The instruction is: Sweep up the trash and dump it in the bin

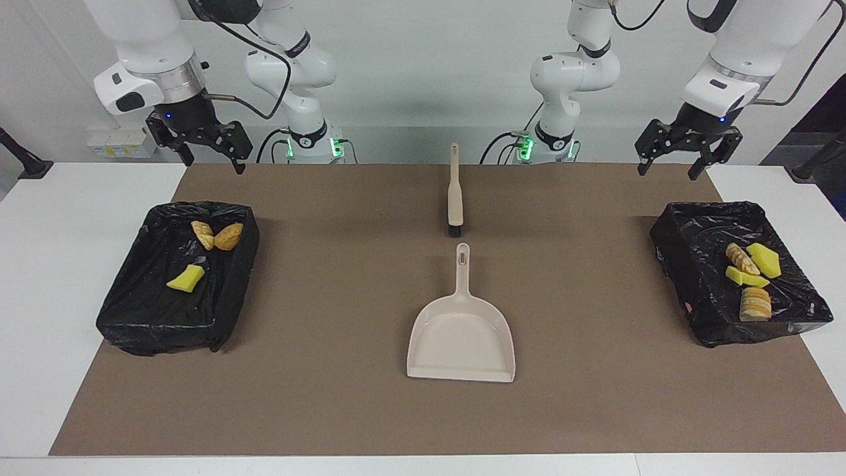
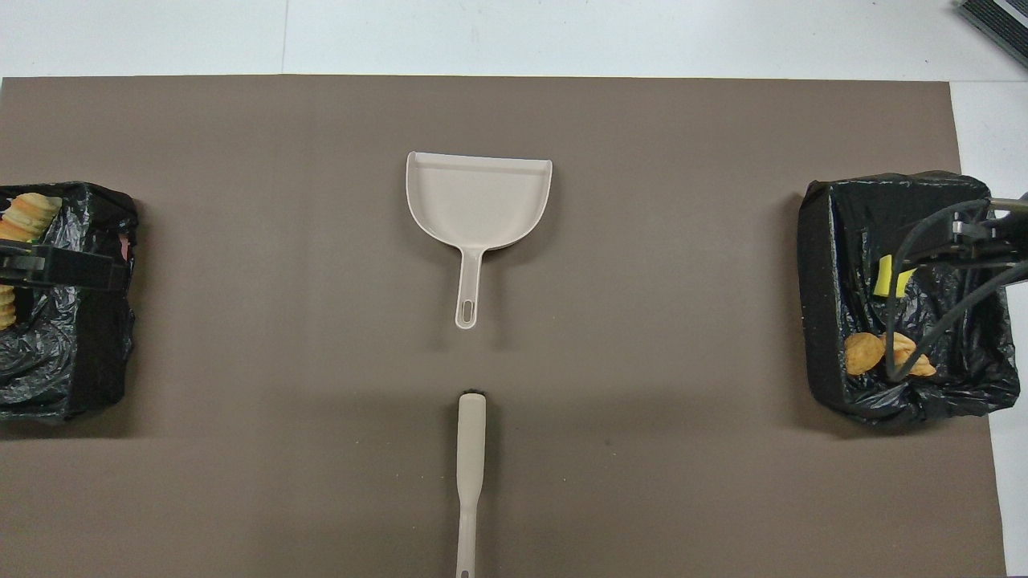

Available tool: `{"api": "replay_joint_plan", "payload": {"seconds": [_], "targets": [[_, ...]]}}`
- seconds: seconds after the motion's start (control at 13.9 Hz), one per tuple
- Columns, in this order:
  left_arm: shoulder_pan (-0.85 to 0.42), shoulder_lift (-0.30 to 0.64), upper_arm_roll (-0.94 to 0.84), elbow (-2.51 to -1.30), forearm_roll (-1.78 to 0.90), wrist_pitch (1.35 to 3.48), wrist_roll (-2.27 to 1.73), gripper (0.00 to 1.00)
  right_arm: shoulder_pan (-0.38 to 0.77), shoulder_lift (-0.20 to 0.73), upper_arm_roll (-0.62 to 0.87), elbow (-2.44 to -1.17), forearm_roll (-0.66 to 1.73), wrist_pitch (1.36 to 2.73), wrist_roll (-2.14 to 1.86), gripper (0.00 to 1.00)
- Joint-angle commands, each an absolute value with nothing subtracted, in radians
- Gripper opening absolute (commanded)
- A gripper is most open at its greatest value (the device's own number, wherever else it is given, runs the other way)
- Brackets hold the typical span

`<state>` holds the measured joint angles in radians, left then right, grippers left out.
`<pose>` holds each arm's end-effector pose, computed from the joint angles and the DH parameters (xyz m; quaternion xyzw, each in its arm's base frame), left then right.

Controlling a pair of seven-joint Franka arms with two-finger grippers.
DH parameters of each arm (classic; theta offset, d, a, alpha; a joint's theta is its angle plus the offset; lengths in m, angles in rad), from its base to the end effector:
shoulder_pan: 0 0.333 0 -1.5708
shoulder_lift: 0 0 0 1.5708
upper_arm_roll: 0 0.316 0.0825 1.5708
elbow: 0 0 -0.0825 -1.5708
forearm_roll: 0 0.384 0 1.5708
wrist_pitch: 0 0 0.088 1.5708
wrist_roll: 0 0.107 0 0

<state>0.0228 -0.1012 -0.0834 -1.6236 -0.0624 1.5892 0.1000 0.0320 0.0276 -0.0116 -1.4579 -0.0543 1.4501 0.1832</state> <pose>0.5233 -0.0408 0.6558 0.9958 -0.0805 0.0337 0.0263 0.5509 0.0050 0.6516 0.9959 -0.0840 -0.0148 0.0288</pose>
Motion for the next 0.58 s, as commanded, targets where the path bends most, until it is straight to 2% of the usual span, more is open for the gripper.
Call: {"api": "replay_joint_plan", "payload": {"seconds": [0.0,0.22,0.5], "targets": [[0.031,-0.104,-0.072,-1.604,-0.092,1.546,0.098,1.0,0.021,0.014,-0.012,-1.471,-0.037,1.456,0.172,1.0],[0.029,-0.117,-0.066,-1.625,-0.078,1.56,0.097,1.0,0.02,0.015,-0.012,-1.47,-0.035,1.457,0.172,1.0],[0.02,-0.1,-0.071,-1.582,-0.065,1.478,0.089,1.0,0.018,0.015,-0.014,-1.47,-0.034,1.457,0.172,1.0]]}}
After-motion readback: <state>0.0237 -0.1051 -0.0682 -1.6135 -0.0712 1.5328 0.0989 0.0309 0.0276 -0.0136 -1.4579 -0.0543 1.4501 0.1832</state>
